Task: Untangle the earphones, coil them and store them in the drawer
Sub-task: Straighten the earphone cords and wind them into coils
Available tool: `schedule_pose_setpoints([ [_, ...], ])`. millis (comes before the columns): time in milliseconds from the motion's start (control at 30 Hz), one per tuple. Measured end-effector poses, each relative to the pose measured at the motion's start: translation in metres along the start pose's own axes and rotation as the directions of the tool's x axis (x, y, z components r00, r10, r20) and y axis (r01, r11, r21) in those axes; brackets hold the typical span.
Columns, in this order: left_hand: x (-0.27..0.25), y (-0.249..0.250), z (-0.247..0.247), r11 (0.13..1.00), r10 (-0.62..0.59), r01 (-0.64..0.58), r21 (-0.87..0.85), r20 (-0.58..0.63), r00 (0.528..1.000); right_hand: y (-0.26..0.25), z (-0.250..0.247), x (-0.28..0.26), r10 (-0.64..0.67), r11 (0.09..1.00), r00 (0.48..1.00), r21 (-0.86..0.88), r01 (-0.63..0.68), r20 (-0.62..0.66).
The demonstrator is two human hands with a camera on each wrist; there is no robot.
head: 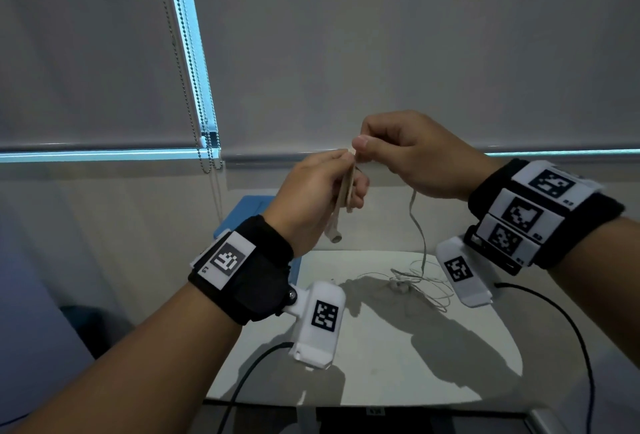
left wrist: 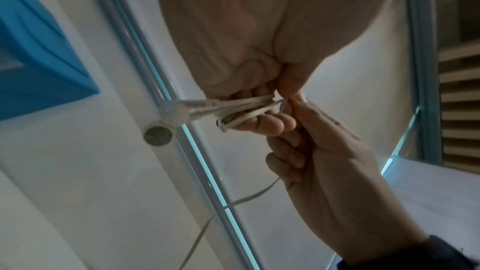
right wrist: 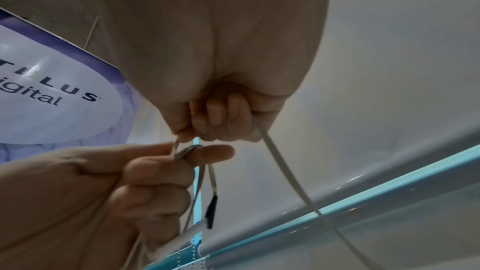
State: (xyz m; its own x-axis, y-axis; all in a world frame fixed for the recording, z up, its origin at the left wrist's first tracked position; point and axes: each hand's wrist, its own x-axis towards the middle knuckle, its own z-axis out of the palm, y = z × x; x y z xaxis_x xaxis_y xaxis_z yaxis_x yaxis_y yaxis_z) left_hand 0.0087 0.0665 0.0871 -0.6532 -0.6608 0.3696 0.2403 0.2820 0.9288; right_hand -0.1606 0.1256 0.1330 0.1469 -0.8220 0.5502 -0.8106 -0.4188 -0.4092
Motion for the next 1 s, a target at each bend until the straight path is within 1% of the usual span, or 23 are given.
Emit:
schedule_pose_setpoints([
  [133,-0.002,-0.002,0.000,1.000,-0.003,0.003,0.011,0.009,1.000,0.009,-0.004,0.003,-0.003,0.999,1.000,-0.042,0.002,-0.014],
  [200,-0.003,-0.003,-0.001,0.999,-0.007,0.007,0.032,0.002,1.000,0.016,-0.006,0.004,0.010,0.995,0.998,-0.096,-0.017,-0.064],
  [267,-0.003,-0.004,-0.003,0.998,0.005,-0.006,0.060,0.002,1.000,0.027,-0.005,0.003,0.051,0.990,0.992,-0.123,-0.065,-0.112],
  [333,-0.002,-0.004,-0.006,0.998,0.030,-0.030,0.046,-0.004,1.000,0.039,-0.002,0.000,0.113,0.984,0.986,-0.128,-0.128,-0.120],
  [400,0.001,-0.002,-0.010,0.998,0.060,-0.060,-0.017,-0.005,0.998,0.048,0.005,-0.006,0.159,0.980,0.984,-0.112,-0.167,-0.079],
  [500,0.004,0.002,-0.016,0.985,0.106,-0.110,-0.133,-0.035,0.994,0.052,0.022,-0.019,0.171,0.981,0.983,-0.104,-0.164,0.065],
  [600,0.006,0.004,-0.018,0.975,0.121,-0.133,-0.177,-0.080,0.989,0.042,0.043,-0.031,0.125,0.990,0.977,-0.086,-0.112,0.175],
  [667,0.007,0.002,-0.015,0.975,0.122,-0.138,-0.172,-0.102,0.987,0.029,0.050,-0.033,0.098,0.994,0.964,-0.074,-0.082,0.246],
  [733,0.007,-0.002,-0.013,0.980,0.140,-0.158,-0.124,-0.142,0.980,0.011,0.049,-0.031,0.075,0.996,0.943,-0.063,-0.058,0.323],
  [800,0.007,-0.004,-0.014,0.986,0.166,-0.165,0.019,-0.148,0.975,-0.004,0.040,-0.028,0.053,0.998,0.931,-0.055,-0.036,0.360],
  [867,0.008,-0.006,-0.018,0.954,0.194,-0.161,0.253,-0.110,0.975,-0.013,0.024,-0.023,0.053,0.998,0.940,-0.055,-0.036,0.336],
  [900,0.009,-0.008,-0.021,0.928,0.199,-0.165,0.333,-0.072,0.977,-0.015,0.016,-0.020,0.050,0.998,0.950,-0.061,-0.033,0.308],
  [1000,0.006,-0.009,-0.021,0.892,0.191,-0.186,0.412,0.028,0.981,-0.014,-0.007,-0.011,0.029,0.988,0.978,-0.151,0.003,0.207],
])
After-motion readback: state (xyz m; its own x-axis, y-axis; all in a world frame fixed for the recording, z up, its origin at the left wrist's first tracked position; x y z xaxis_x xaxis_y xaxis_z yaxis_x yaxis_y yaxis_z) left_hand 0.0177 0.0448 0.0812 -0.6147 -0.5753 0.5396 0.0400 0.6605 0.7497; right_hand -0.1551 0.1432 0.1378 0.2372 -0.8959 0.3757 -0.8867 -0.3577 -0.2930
